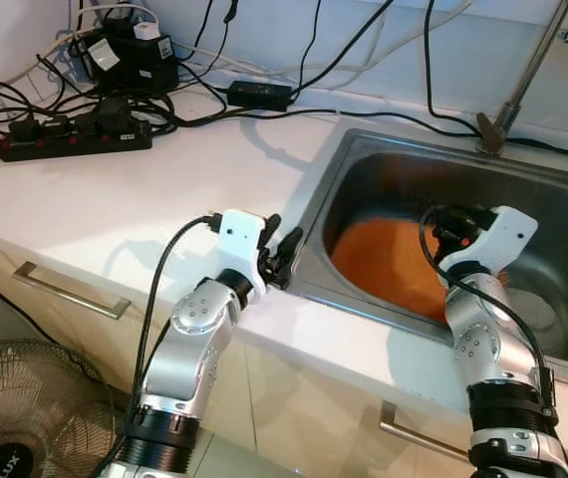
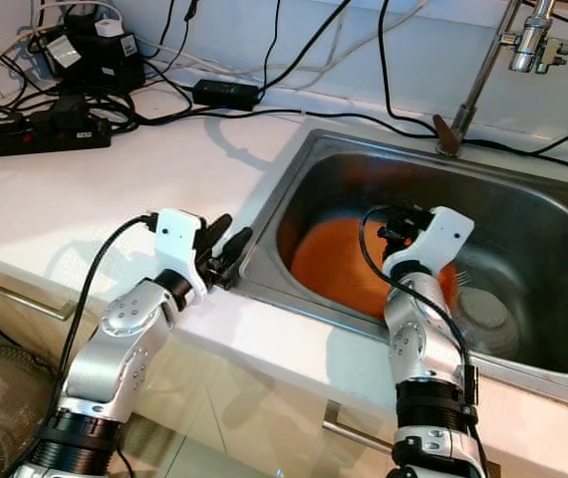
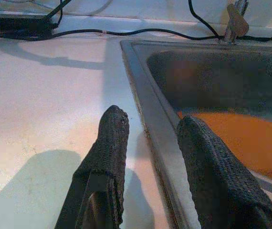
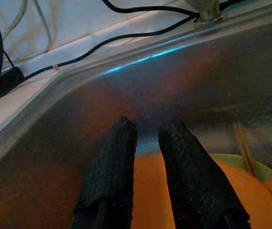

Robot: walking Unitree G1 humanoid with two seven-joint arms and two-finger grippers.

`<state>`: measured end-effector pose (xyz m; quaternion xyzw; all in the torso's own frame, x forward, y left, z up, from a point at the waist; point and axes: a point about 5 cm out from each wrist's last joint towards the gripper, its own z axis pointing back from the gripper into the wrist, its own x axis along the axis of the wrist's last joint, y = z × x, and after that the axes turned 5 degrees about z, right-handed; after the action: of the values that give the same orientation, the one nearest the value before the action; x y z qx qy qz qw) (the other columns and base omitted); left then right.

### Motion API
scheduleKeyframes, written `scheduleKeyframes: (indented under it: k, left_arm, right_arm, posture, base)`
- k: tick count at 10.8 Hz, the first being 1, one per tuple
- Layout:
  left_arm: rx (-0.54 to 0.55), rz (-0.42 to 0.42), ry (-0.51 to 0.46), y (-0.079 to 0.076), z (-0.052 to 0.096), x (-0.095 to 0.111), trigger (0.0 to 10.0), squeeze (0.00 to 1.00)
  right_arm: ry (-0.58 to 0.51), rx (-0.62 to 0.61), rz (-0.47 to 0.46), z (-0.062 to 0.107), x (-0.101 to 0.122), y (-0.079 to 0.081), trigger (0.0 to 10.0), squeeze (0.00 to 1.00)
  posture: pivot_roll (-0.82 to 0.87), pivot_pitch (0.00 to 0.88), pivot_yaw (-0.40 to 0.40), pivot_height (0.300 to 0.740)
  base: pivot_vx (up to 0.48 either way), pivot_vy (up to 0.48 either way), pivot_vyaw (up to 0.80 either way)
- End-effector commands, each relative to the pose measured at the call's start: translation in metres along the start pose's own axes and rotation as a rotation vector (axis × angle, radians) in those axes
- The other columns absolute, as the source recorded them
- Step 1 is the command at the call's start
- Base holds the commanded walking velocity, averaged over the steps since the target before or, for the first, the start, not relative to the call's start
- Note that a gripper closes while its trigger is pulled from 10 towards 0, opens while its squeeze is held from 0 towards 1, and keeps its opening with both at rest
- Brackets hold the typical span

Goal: Kitchen organization

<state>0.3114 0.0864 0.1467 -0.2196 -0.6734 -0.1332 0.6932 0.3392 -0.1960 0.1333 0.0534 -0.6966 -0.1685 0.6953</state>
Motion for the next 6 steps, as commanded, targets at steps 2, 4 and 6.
scheduleKeyframes:
  k: [2,4,6]
  left_arm:
    - [-0.006,-0.008,-0.008,-0.001,0.001,0.002,10.0,0.0]
    - [0.048,-0.065,-0.144,0.002,0.001,0.017,10.0,0.0]
    - [0.142,-0.158,-0.301,0.008,0.001,0.039,10.0,0.0]
  right_arm:
    - [0.019,0.011,0.06,0.003,-0.008,0.003,10.0,0.0]
    - [-0.166,0.11,0.196,0.01,0.015,0.026,10.0,0.0]
    - [-0.332,0.238,0.275,0.023,0.032,0.057,10.0,0.0]
  posture:
    - [0.21,0.067,-0.009,0.74]
    - [0.19,0.065,-0.009,0.74]
    - [0.19,0.063,-0.009,0.74]
  base:
    - [0.0,0.0,0.0]
    - [0.0,0.0,0.0]
    - [0.0,0.0,0.0]
